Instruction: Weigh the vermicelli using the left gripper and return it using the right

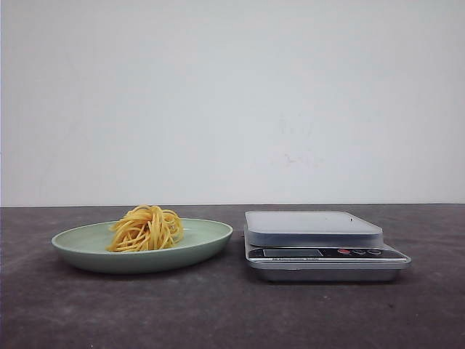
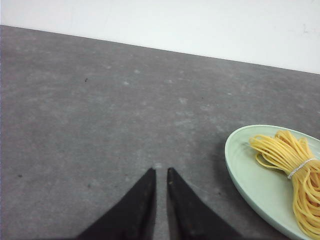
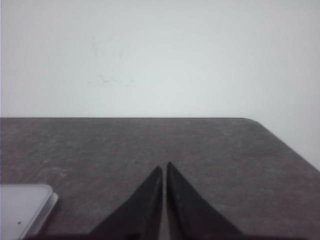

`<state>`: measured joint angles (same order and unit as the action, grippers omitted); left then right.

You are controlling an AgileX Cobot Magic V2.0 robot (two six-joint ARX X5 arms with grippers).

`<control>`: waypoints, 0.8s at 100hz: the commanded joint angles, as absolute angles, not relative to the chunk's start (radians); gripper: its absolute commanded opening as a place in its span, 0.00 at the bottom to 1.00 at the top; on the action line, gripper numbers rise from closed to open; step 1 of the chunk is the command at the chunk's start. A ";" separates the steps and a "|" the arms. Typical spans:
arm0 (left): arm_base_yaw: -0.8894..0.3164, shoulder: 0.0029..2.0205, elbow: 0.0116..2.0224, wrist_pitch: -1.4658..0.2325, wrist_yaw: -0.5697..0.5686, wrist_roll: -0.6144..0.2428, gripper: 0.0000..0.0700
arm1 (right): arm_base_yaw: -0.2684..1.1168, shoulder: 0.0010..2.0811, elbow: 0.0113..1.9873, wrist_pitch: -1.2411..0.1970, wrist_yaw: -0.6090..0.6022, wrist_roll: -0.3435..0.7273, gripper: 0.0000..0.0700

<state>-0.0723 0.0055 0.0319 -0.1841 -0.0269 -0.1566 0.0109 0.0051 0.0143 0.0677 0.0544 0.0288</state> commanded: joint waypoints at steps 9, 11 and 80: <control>-0.072 0.005 0.014 -0.188 -0.026 -0.146 0.00 | 0.009 0.004 0.012 -0.027 0.060 0.018 0.01; -0.072 0.005 0.014 -0.187 -0.026 -0.146 0.00 | 0.009 0.004 0.012 -0.041 0.060 0.018 0.01; -0.072 0.005 0.014 -0.187 -0.026 -0.146 0.00 | 0.011 0.004 0.013 -0.150 0.052 0.026 0.01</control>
